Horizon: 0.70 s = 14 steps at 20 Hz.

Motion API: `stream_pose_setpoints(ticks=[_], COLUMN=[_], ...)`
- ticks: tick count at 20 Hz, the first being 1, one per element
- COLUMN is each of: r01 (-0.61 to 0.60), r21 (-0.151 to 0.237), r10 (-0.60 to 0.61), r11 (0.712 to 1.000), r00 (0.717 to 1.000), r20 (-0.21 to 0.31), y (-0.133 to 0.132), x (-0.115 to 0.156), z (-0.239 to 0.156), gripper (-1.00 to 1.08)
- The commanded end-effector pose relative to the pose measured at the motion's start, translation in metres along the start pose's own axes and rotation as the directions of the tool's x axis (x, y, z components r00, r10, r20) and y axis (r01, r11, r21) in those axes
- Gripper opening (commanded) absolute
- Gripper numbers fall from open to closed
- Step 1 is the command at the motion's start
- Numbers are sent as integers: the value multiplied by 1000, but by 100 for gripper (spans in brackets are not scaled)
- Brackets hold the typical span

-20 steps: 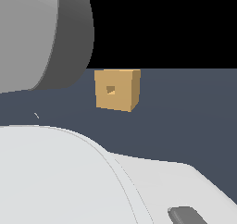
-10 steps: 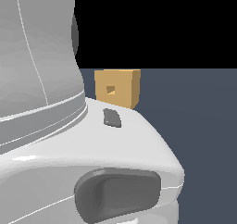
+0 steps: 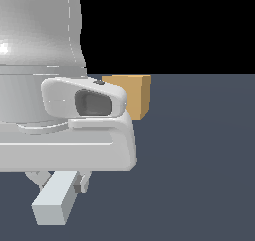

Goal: Insert the peg into the horizontal hole in a box.

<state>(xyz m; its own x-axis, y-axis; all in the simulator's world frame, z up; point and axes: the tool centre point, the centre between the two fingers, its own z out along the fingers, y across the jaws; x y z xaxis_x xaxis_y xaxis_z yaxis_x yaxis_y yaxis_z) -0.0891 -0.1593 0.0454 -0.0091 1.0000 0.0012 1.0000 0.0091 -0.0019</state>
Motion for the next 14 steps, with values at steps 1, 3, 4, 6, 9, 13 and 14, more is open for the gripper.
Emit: stream_pose_setpoints(ticks=[1, 3, 4, 6, 9, 13, 14], r01=[-33, -56, -68, -91, -124, -166, -177], r21=[-2, -2, -2, -2, -2, -2, -2], r10=[33, 56, 68, 91, 124, 166, 177], r11=[999, 998, 998, 996, 992, 986, 984], r00=[999, 998, 998, 996, 992, 986, 984], r20=[0, 0, 0, 0, 0, 0, 0], y=[-5, -8, -9, -11, -14, -16, -16], x=[21, 38, 46, 62, 85, 115, 122], z=[-5, -8, -9, -12, -16, -21, -23], gripper=[-100, -100, -100, -100, -100, -100, -100])
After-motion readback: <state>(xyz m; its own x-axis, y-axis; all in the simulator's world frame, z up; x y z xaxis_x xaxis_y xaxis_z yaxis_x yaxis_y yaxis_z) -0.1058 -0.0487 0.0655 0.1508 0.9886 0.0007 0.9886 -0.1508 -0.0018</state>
